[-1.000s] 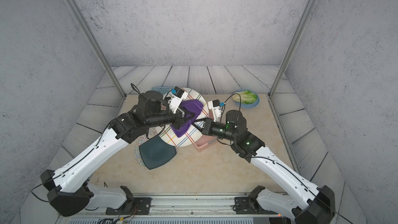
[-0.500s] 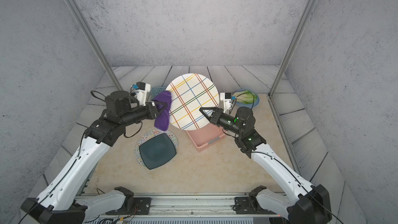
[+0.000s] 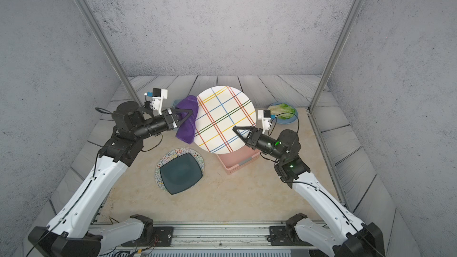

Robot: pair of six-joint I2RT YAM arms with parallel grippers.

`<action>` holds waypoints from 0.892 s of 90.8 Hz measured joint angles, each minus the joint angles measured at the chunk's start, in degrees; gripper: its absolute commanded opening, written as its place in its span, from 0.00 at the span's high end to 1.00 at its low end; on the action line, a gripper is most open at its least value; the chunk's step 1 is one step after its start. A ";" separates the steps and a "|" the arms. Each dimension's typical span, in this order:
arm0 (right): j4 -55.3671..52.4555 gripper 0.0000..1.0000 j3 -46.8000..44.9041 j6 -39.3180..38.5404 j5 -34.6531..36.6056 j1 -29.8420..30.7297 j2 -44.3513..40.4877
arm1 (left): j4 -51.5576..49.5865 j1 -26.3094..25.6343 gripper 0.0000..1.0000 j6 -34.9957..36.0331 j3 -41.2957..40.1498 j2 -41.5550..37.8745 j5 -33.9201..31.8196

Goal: Wipe the wet plate dry
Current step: Wipe the plate with towel.

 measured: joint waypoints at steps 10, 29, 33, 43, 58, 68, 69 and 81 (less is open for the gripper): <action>15.91 1.00 -0.35 8.17 0.59 -1.55 1.77 | 10.60 4.92 1.00 -12.02 -4.85 -2.29 0.94; 36.50 1.00 -0.24 15.28 -0.31 2.40 5.25 | 34.84 1.66 1.00 -35.28 -8.04 1.31 0.61; 37.73 1.00 -0.24 15.50 -0.48 3.43 6.05 | 39.10 0.04 1.00 -39.12 -8.04 2.23 -0.09; 39.08 1.00 -0.04 15.52 -0.50 6.08 8.90 | 47.04 -5.53 1.00 -45.83 -7.82 3.45 -2.01; 41.70 1.00 4.72 15.52 -0.28 9.60 14.43 | 51.84 -15.26 1.00 -48.87 -7.56 3.80 -6.58; 42.42 1.00 10.23 15.74 0.74 9.38 15.87 | 52.96 -20.68 1.00 -47.76 -9.14 3.06 -8.61; 42.38 1.00 10.69 15.78 0.83 9.14 15.93 | 53.02 -21.09 1.00 -47.63 -9.49 2.89 -8.70; 42.03 1.00 12.28 16.76 2.64 3.82 15.72 | 52.74 -19.80 1.00 -47.47 -9.88 1.49 -8.50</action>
